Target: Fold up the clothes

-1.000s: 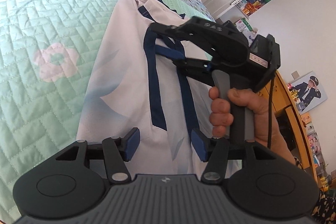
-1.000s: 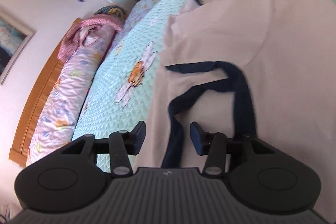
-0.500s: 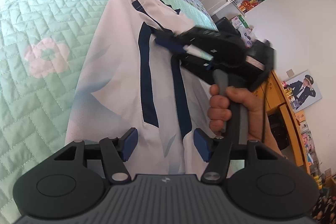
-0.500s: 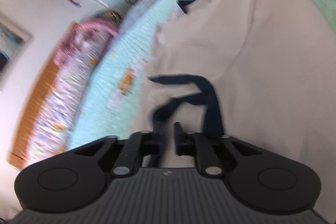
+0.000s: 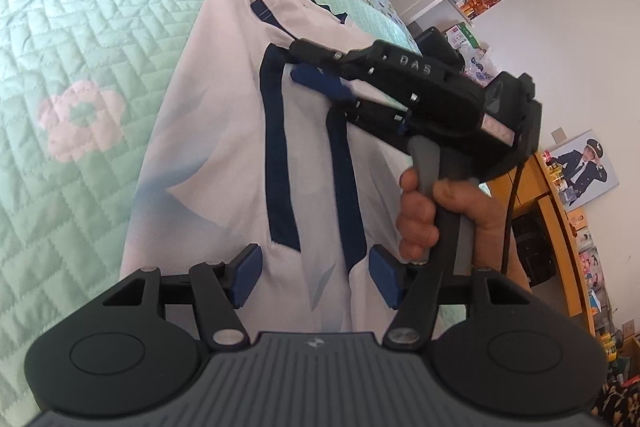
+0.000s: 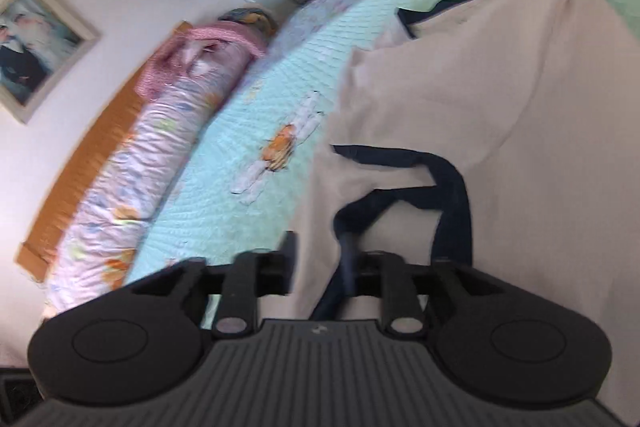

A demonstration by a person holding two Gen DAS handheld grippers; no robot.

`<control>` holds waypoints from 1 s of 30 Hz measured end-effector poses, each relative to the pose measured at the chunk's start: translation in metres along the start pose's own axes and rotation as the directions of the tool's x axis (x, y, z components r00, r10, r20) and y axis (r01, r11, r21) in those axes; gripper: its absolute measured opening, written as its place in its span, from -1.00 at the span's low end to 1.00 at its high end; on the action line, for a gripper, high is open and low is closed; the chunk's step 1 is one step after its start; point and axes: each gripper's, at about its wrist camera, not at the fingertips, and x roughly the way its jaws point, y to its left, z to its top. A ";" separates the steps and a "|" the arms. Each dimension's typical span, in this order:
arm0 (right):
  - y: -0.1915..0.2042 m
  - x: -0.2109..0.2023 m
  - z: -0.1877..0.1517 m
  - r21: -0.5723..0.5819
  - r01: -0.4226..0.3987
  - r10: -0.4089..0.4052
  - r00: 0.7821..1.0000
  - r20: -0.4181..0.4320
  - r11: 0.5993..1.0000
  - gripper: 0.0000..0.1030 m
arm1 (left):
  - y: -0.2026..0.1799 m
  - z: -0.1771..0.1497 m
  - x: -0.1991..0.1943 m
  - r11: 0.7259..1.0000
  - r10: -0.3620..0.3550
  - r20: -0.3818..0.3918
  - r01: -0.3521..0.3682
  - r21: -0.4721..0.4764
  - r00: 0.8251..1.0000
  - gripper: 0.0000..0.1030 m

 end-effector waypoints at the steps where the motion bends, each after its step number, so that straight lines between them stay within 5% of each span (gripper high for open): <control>1: -0.004 0.005 0.001 -0.014 0.035 -0.035 0.999 -0.036 0.999 -0.24 | -0.001 0.002 0.001 1.000 0.004 -0.001 -0.004 0.002 1.000 0.20; 2: -0.008 0.003 0.002 -0.010 0.022 -0.023 0.999 -0.036 1.000 -0.45 | -0.004 0.006 0.002 1.000 0.011 0.000 -0.011 0.000 1.000 0.20; 4: -0.016 -0.001 0.005 0.000 -0.001 0.001 0.999 -0.033 1.000 -0.39 | -0.008 0.018 0.000 1.000 0.000 0.011 0.000 -0.001 1.000 0.20; 8: -0.047 -0.037 0.019 0.041 0.025 -0.031 0.984 0.173 0.999 -0.20 | -0.034 0.060 0.002 0.996 0.012 0.078 -0.019 0.091 0.997 0.20; 11: -0.071 -0.064 0.029 0.075 0.038 -0.060 0.945 0.322 0.996 -0.14 | -0.064 0.102 0.027 0.973 0.049 0.130 -0.076 0.218 0.990 0.20; 14: -0.094 -0.091 0.039 0.111 0.051 -0.097 0.883 0.459 0.993 -0.11 | -0.094 0.145 0.071 0.923 0.078 0.194 -0.145 0.356 0.978 0.20; 16: -0.105 -0.092 0.038 0.148 0.168 -0.218 0.863 0.456 0.975 -0.12 | -0.109 0.173 0.110 0.890 0.089 0.212 -0.174 0.422 0.973 0.20; 19: -0.111 -0.085 0.043 0.140 0.151 -0.198 0.879 0.434 0.979 -0.24 | -0.131 0.215 0.177 0.839 0.103 0.210 -0.198 0.507 0.972 0.20; 22: -0.092 -0.073 0.045 0.067 0.279 -0.281 0.862 0.423 0.958 -0.27 | -0.145 0.246 0.232 0.819 0.126 0.189 -0.210 0.534 0.974 0.20; 24: -0.080 -0.066 0.046 0.023 0.362 -0.338 0.844 0.416 0.932 -0.26 | -0.147 0.263 0.265 0.820 0.159 0.157 -0.219 0.528 0.975 0.20; 30: -0.092 -0.068 0.041 0.041 0.326 -0.317 0.871 0.374 0.945 -0.27 | -0.140 0.281 0.310 0.829 0.177 0.071 -0.187 0.527 0.982 0.20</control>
